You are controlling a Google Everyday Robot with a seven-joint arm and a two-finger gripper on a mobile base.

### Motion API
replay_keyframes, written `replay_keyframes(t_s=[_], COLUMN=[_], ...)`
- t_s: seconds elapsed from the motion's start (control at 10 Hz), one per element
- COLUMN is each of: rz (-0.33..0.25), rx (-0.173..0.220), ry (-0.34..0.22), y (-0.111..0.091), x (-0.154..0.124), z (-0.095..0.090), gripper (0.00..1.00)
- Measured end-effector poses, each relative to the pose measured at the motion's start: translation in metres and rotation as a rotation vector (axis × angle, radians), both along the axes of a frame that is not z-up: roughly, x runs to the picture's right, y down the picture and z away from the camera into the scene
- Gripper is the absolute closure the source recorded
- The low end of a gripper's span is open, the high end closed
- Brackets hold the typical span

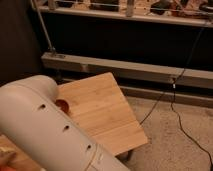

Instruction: Place the pepper in the ceramic cup

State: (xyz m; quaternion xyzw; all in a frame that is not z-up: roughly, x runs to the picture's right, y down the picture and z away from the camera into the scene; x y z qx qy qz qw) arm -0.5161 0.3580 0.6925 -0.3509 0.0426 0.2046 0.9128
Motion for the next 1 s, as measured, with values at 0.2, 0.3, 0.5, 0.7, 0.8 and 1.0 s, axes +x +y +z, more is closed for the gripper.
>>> replay_keyframes(t_s=[0.2, 0.3, 0.5, 0.7, 0.8, 1.0], rz=[-0.007, -0.010, -0.019, -0.031, -0.037, -0.048], rx=[-0.009, -0.015, -0.029, -0.033, -0.034, -0.036], ry=[-0.006, -0.010, -0.021, -0.029, -0.030, -0.032], y=[0.005, 0.008, 0.015, 0.018, 0.019, 0.019], x=[-0.001, -0.002, -0.005, -0.008, -0.008, -0.009], z=[0.001, 0.001, 0.001, 0.000, 0.000, 0.000], gripper=[0.20, 0.20, 0.27, 0.44, 0.54, 0.72])
